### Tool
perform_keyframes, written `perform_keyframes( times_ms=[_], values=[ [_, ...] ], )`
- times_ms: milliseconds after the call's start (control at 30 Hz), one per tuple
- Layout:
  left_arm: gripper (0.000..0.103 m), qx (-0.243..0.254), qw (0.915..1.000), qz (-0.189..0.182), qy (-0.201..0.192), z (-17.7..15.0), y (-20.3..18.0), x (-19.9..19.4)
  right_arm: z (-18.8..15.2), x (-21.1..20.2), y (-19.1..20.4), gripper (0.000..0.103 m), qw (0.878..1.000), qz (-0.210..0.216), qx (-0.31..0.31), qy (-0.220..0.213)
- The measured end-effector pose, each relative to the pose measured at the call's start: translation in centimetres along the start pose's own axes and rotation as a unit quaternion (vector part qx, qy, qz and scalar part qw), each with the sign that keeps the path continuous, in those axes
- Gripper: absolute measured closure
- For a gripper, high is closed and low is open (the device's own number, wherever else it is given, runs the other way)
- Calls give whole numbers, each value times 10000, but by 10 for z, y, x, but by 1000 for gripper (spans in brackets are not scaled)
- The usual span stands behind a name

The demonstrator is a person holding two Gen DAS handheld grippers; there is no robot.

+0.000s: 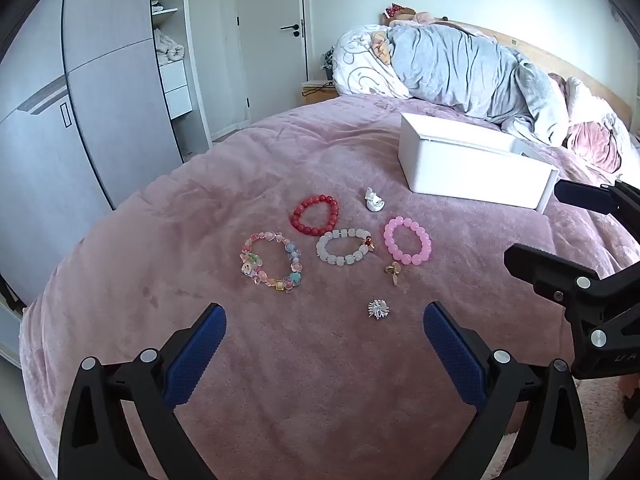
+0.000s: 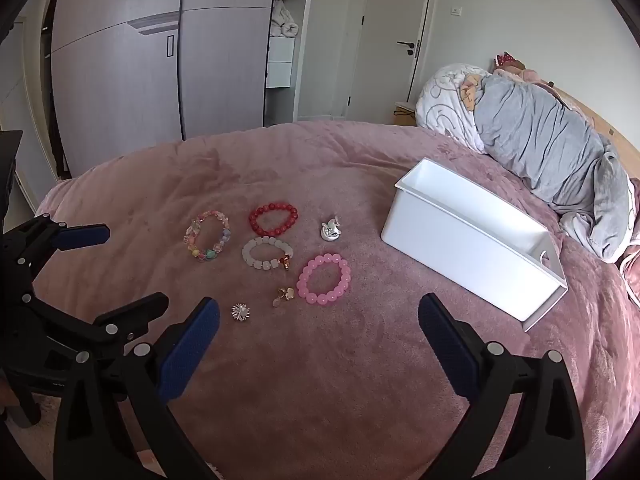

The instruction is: Organize jewelry

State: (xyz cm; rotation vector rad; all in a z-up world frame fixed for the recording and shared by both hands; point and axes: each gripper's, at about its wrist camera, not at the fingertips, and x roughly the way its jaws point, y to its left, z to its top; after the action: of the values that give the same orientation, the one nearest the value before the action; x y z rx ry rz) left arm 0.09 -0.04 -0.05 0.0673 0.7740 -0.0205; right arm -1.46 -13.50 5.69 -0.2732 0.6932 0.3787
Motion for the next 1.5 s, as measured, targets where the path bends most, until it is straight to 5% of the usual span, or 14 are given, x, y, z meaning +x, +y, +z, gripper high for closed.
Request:
perform_keyframes(
  times_ms=[1500],
  values=[
    [3,-127,9997,49,-181,3,3,-9,-1,0,-3,5,9997,94,199,-42]
  ],
)
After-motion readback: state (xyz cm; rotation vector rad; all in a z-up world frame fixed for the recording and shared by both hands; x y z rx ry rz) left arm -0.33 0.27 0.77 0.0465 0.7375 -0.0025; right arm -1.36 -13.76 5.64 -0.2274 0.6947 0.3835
